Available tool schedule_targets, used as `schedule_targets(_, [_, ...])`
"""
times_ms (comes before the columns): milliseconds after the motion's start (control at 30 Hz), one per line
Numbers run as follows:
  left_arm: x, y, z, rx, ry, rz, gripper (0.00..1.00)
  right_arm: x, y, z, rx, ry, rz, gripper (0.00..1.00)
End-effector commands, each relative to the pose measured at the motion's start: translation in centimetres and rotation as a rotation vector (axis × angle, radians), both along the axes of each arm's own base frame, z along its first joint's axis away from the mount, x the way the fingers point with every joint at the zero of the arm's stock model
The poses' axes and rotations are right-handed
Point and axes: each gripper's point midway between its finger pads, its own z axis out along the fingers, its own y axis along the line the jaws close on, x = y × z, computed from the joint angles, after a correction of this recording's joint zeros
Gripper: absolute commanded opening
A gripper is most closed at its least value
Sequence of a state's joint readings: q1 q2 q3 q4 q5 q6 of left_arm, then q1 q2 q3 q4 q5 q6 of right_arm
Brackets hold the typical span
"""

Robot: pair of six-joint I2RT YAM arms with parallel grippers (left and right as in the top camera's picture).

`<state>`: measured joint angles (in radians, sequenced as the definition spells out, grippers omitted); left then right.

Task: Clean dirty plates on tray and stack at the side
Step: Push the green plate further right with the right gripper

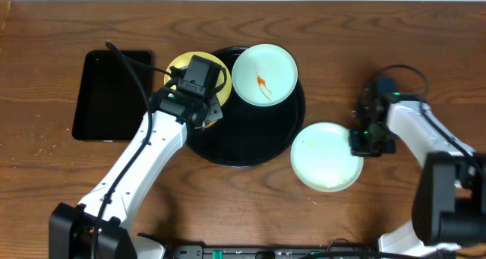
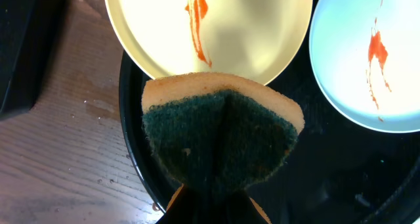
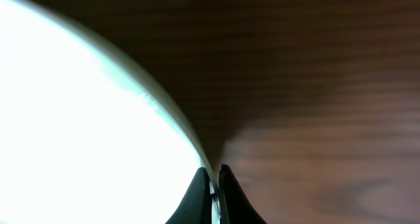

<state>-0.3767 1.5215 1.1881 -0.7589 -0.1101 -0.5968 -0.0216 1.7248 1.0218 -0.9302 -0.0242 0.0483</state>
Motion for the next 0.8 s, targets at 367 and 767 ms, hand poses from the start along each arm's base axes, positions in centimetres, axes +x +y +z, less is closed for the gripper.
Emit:
schedule_targets(367, [0.3, -0.1, 0.3, 0.007, -0.013, -0.015, 0.07, 1.1, -1.4, 2.9, 0.03, -0.113, -0.112, 0.01])
schedule_targets(767, [0.3, -0.1, 0.3, 0.006, -0.014, -0.015, 0.08, 2.9, -0.4, 6.7, 0.105, -0.145, -0.097, 0.01])
